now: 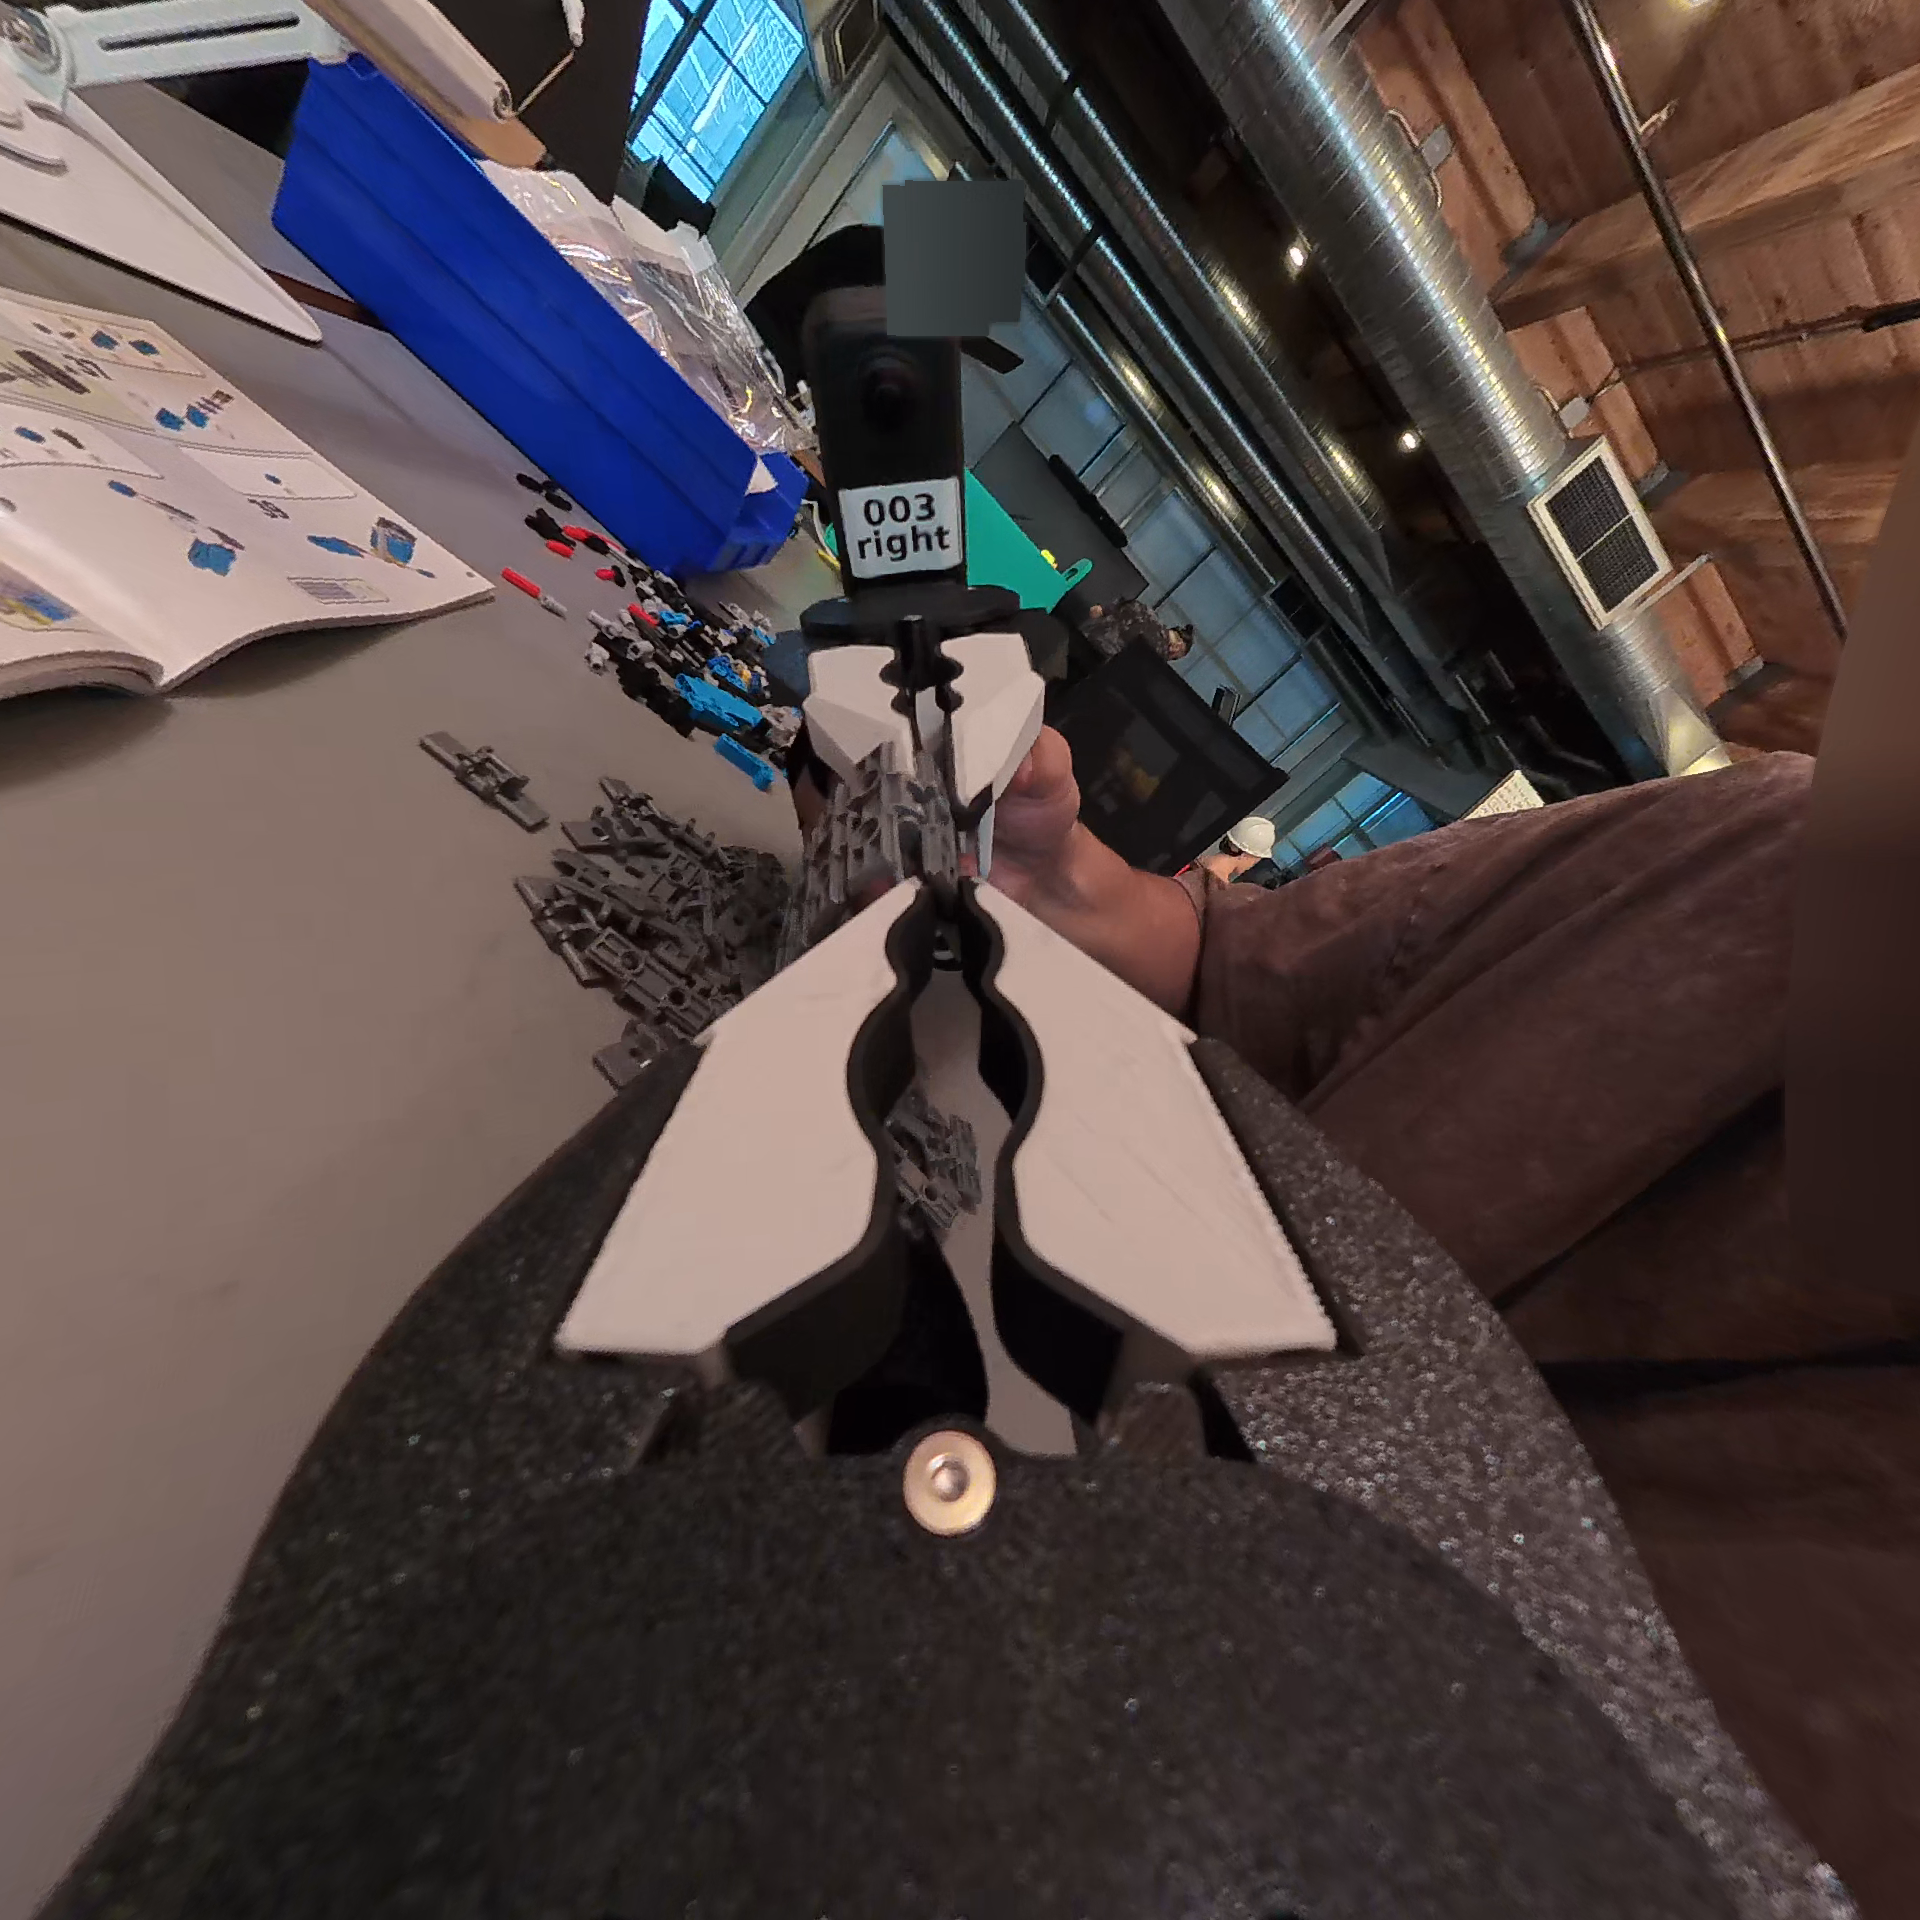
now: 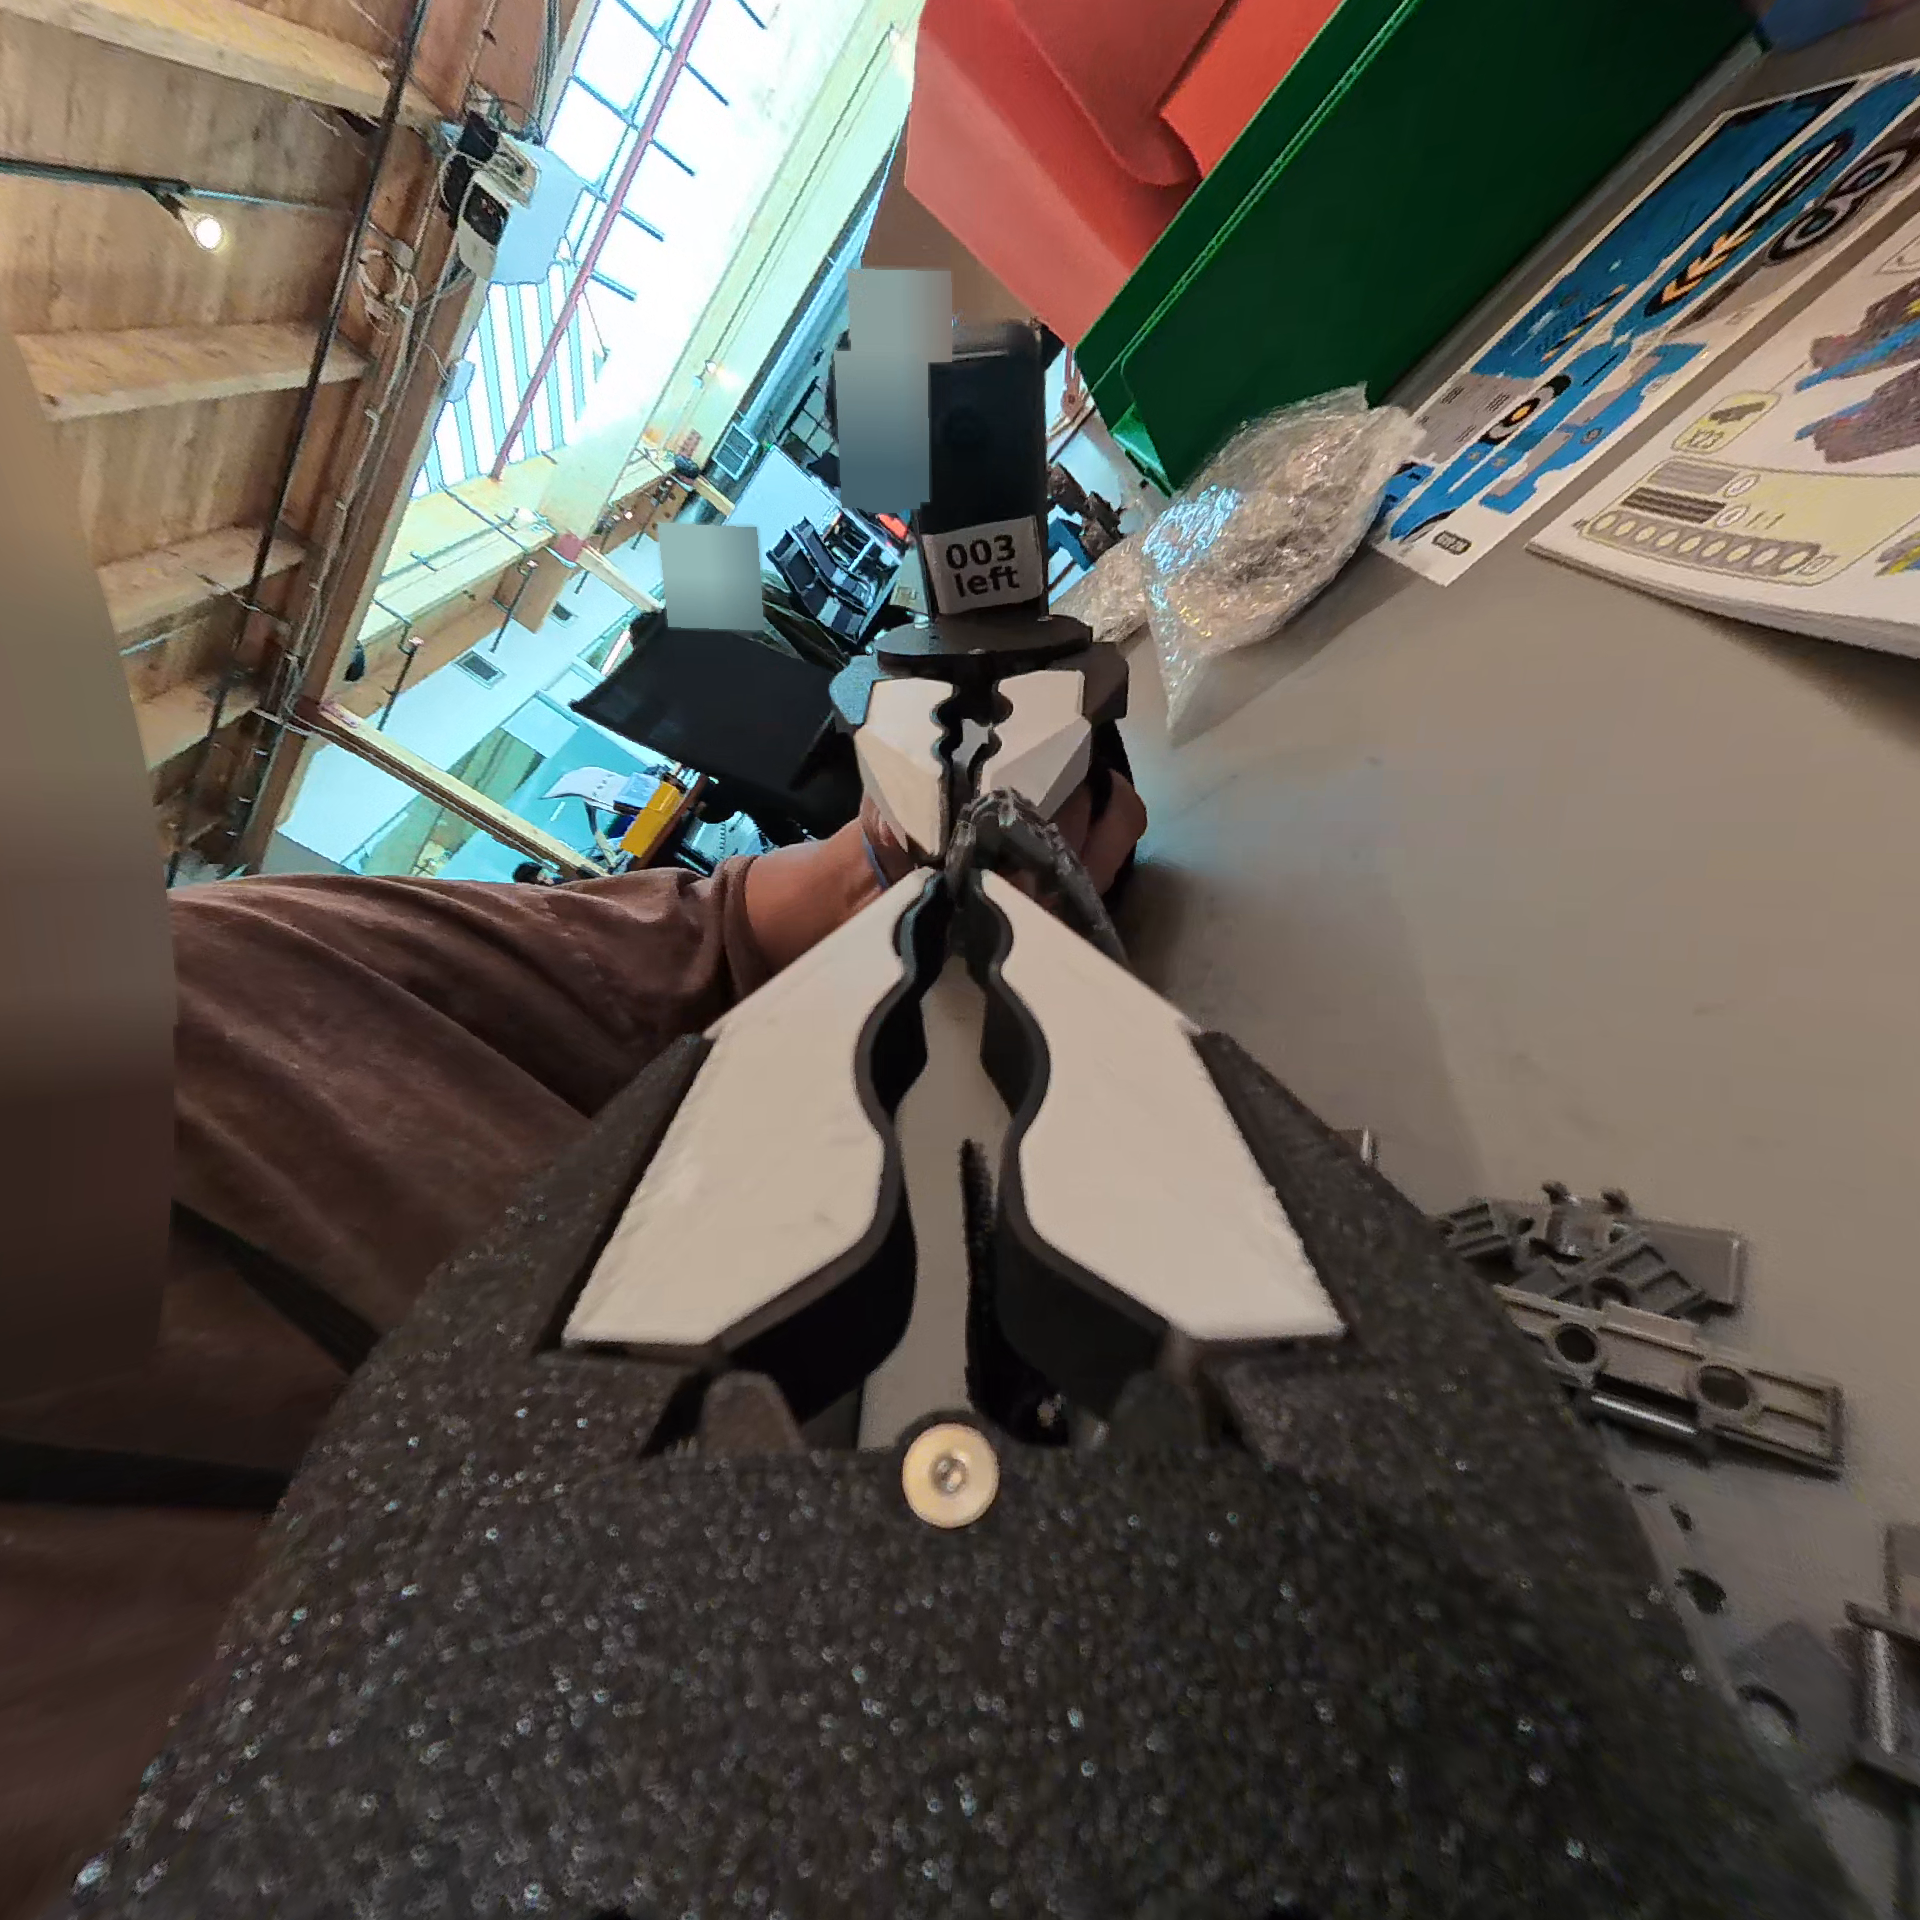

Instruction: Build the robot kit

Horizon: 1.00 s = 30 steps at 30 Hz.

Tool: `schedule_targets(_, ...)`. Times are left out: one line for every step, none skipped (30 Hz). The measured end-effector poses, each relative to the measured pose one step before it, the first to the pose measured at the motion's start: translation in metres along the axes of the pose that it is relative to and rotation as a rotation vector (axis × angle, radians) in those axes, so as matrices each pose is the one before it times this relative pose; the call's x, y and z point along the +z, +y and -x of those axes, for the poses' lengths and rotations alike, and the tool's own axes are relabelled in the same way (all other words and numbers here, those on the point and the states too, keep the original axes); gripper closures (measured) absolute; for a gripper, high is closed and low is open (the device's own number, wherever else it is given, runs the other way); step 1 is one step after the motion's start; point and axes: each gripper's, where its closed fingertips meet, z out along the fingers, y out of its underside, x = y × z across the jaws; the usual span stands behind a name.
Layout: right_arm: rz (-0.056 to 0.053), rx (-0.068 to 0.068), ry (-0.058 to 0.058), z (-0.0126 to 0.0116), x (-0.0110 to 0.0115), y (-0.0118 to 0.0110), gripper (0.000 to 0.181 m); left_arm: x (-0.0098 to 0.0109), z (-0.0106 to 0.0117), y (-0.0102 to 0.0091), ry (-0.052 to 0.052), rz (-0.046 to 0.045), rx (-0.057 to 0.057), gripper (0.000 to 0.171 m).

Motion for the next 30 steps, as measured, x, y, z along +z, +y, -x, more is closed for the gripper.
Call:
schedule_targets(-0.0037, 0.0148, -0.0165, 0.00203, 0.00015, -0.00051, 0.179, -0.00002, -0.00238, -0.00057, 0.0104, -0.00292, 0.0034, 0.169)
schedule_targets(-0.0024, 0.0249, -0.0249, 0.00242, 0.00013, -0.0003, 0.179, 0.00012, -0.00231, -0.00035, 0.0061, -0.00125, 0.0074, 0.169)
schedule_targets(-0.0019, 0.0269, -0.0144, 0.00041, 0.00002, -0.00002, 0.179, 0.0001, -0.00066, 0.0002, -0.0044, 0.00317, 0.0088, 0.169)
schedule_targets(0.0049, 0.0317, -0.0104, -0.00039, 0.00006, 0.00089, 0.178, -0.00008, 0.00021, 0.0005, -0.0058, 0.00592, 0.0046, 0.169)
schedule_targets(0.0011, 0.032, -0.0097, -0.00074, 0.00009, 0.00038, 0.177, -0.00023, 0.0008, 0.00059, -0.0064, 0.00325, 0.003, 0.17)
schedule_targets(-0.0081, 0.0222, -0.0046, -0.00132, 0.00004, -0.00049, 0.177, -0.00021, 0.00156, -0.00003, -0.0087, -0.001, 0.0008, 0.17)
schedule_targets(-0.0108, 0.0161, 0.0017, -0.00194, 0.0001, -0.00058, 0.175, -0.0004, 0.00223, -0.00045, -0.0116, -0.00393, 0.0008, 0.17)
schedule_targets(-0.0093, 0.0159, 0.0037, -0.00223, 0.00005, -0.00077, 0.174, -0.00034, 0.00174, 0.00023, -0.0079, 0.0003, 0.0019, 0.171)
schedule_targets(-0.0009, 0.0161, -0.0096, -0.00034, 0.00013, 0.00001, 0.173, -0.00035, 0.00093, -0.00033, -0.0021, -0.00132, -0.0031, 0.171)
schedule_targets(-0.0023, 0.0207, -0.0086, -0.00044, 0.00004, -0.00034, 0.171, -0.00044, 0.00092, -0.00069, -0.0047, -0.00521, -0.0006, 0.171)
schedule_targets(0.0021, 0.0224, -0.0007, -0.00105, -0.00016, 0.00051, 0.171, 0.00008, -0.00031, 0.00025, 0.0011, 0.00039, 0.0027, 0.171)
schedule_targets(-0.0013, 0.006, -0.0021, -0.00017, -0.00006, 0.00026, 0.172, 0.00024, 0.00002, 0.0, -0.0019, -0.00024, 0.0029, 0.171)
schedule_targets(-0.0043, -0.0019, 0.0067, -0.00109, -0.00018, -0.00024, 0.172, 0.00019, 0.00085, 0.00031, -0.0079, -0.00002, 0.0053, 0.171)
schedule_targets(0.0053, 0.0033, 0.0065, -0.0009, -0.00037, 0.00028, 0.172, 0.00048, 0.00065, 0.00076, -0.0052, 0.00362, 0.0039, 0.17)
schedule_targets(0.0061, -0.0008, 0.0127, -0.00188, -0.00049, 0.00006, 0.169, 0.00022, 0.00048, -0.00003, -0.004, -0.00047, 0.0035, 0.17)
schedule_targets(0.0046, -0.0028, 0.0406, -0.00591, -0.00034, 0.00011, 0.155, 0.00009, -0.00026, -0.00073, 0.0007, -0.00377, 0.0012, 0.17)
schedule_targets(0.0093, -0.0126, 0.0205, -0.00325, -0.00022, 0.00114, 0.152, 0.00022, 0.00067, 0.00076, -0.0042, 0.00546, 0.0004, 0.17)
schedule_targets(0.0054, -0.0024, 0.0095, -0.00126, 0.0001, 0.00074, 0.152, 0.00005, 0.00084, 0.00026, -0.0041, 0.00037, 0.0006, 0.17)
schedule_targets(0.0047, -0.0022, -0.0088, 0.00169, 0.00074, 0.00106, 0.152, 0.00017, -0.00088, -0.00005, 0.0064, -0.00131, -0.002, 0.17)
schedule_targets(0.0052, -0.0023, -0.0014, 0.00067, 0.00101, 0.00117, 0.153, -0.00018, -0.00066, -0.00019, 0.0042, -0.00051, -0.0005, 0.17)
schedule_targets(0.0003, -0.0053, 0.0045, -0.00035, 0.00063, 0.00055, 0.156, -0.00049, 0.00025, -0.00082, -0.0025, -0.00458, 0.0009, 0.171)
schedule_targets(-0.0002, -0.0027, 0.0011, -0.00022, 0.00017, 0.00017, 0.16, -0.00044, -0.00007, -0.00062, 0.0002, -0.00298, -0.0007, 0.17)
schedule_targets(-0.0016, -0.0012, -0.0112, 0.00143, -0.00001, -0.0001, 0.163, -0.00006, 0.00036, 0.00019, -0.0018, 0.00192, 0.0002, 0.171)
schedule_targets(-0.0059, 0.0037, -0.0285, 0.00397, 0.00027, -0.00071, 0.171, 0.00038, 0.00131, 0.0011, -0.0065, 0.00539, -0.0006, 0.17)
schedule_targets(-0.0088, 0.0121, -0.0124, 0.00161, 0.00061, -0.00073, 0.17, 0.00015, -0.0003, 0.00009, 0.0041, -0.00091, -0.0055, 0.17)
schedule_targets(-0.0016, 0.0047, -0.0101, 0.00099, 0.00012, 0.00005, 0.17, -0.00026, -0.00039, -0.00054, 0.0037, -0.00121, -0.0037, 0.17)
schedule_targets(0.003, 0.0075, -0.0047, 0.00022, 0.00004, 0.00051, 0.17, -0.00001, -0.00006, 0.00013, -0.0013, 0.00158, 0.0035, 0.17)
schedule_targets(-0.0007, 0.0077, -0.0075, 0.00072, -0.00017, -0.00028, 0.169, 0.00019, -0.00043, 0.0, -0.0014, 0.00037, 0.0048, 0.17)
schedule_targets(-0.002, 0.0029, -0.0066, 0.00054, -0.00002, -0.00035, 0.169, 0.00019, -0.00006, -0.00001, -0.0026, -0.00024, 0.0046, 0.17)
schedule_targets(-0.0024, 0.0056, -0.0049, 0.00008, -0.00002, -0.00011, 0.169, 0.00012, 0.00011, 0.0001, -0.0025, 0.00098, 0.0022, 0.17)
